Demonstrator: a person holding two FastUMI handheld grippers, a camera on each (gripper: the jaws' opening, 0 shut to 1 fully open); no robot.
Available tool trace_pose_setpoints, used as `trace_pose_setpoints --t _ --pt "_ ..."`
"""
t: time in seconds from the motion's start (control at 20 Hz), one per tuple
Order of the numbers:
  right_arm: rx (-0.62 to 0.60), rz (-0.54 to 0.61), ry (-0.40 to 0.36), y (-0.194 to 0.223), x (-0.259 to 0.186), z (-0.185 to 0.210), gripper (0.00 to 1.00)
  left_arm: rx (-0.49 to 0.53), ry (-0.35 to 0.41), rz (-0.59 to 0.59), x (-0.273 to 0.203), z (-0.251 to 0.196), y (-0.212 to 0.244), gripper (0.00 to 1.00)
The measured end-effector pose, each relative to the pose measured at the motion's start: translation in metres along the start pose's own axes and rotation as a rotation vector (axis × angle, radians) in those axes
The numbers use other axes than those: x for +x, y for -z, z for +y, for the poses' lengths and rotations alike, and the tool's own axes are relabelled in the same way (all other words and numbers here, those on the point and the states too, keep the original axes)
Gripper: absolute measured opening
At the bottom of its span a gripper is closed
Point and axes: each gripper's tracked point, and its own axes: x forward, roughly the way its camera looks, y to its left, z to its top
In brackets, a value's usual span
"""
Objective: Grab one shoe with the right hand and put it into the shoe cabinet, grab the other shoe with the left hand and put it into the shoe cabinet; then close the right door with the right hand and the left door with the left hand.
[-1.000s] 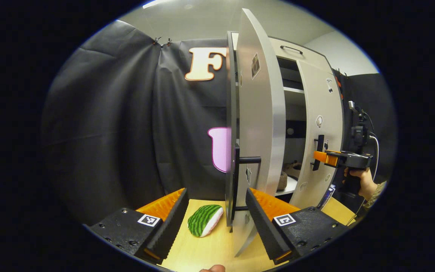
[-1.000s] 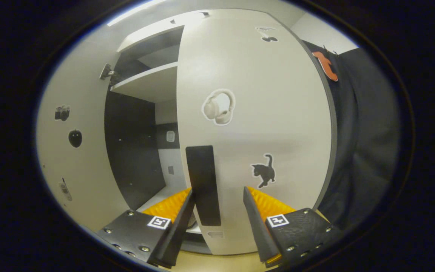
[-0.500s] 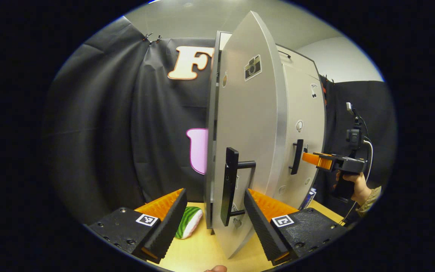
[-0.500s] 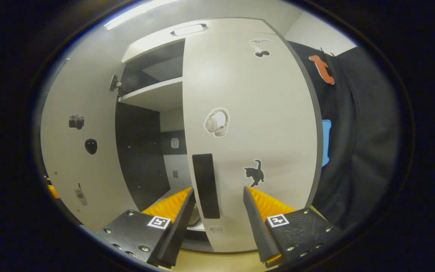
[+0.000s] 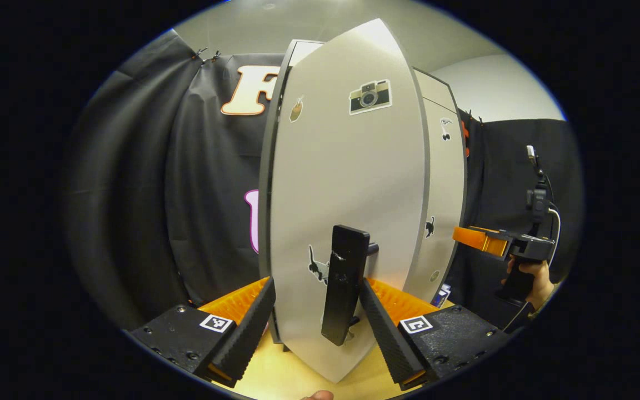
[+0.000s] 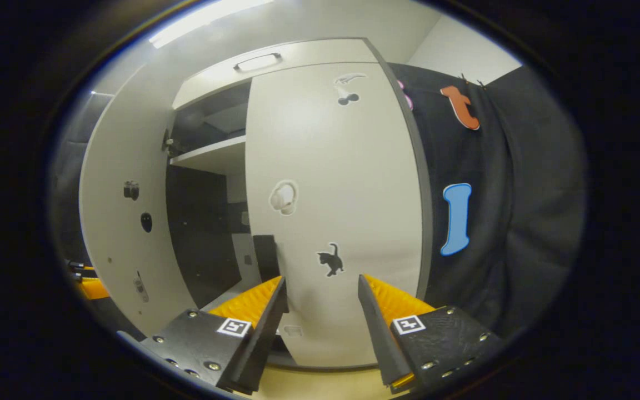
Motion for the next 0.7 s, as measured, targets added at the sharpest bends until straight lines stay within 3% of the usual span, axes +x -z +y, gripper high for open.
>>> trace_pose_setpoints --t 0.15,0.2,0.25,0.4,0.7 --pt "0.018 0.000 0.014 -0.002 0.000 -0.021 0.76 -0.003 0.020 0.001 0.020 -0.022 0.004 0.94" --pt "0.023 0.000 0.017 -0.003 0.001 -0.028 0.76 -0.002 0.025 -0.003 0.028 -0.030 0.004 0.89" --pt "0.027 0.000 0.020 -0.004 0.001 -0.035 0.80 0.005 0.023 -0.006 0.036 -0.035 0.003 0.89" --pt "0.025 -0.006 0.032 -0.009 -0.001 -0.054 0.76 0.003 0.037 -0.010 0.064 -0.053 0.001 0.99" --pt "0.031 -0.016 0.060 -0.016 0.000 -0.086 0.75 -0.039 0.062 -0.003 0.096 -0.067 -0.001 0.99"
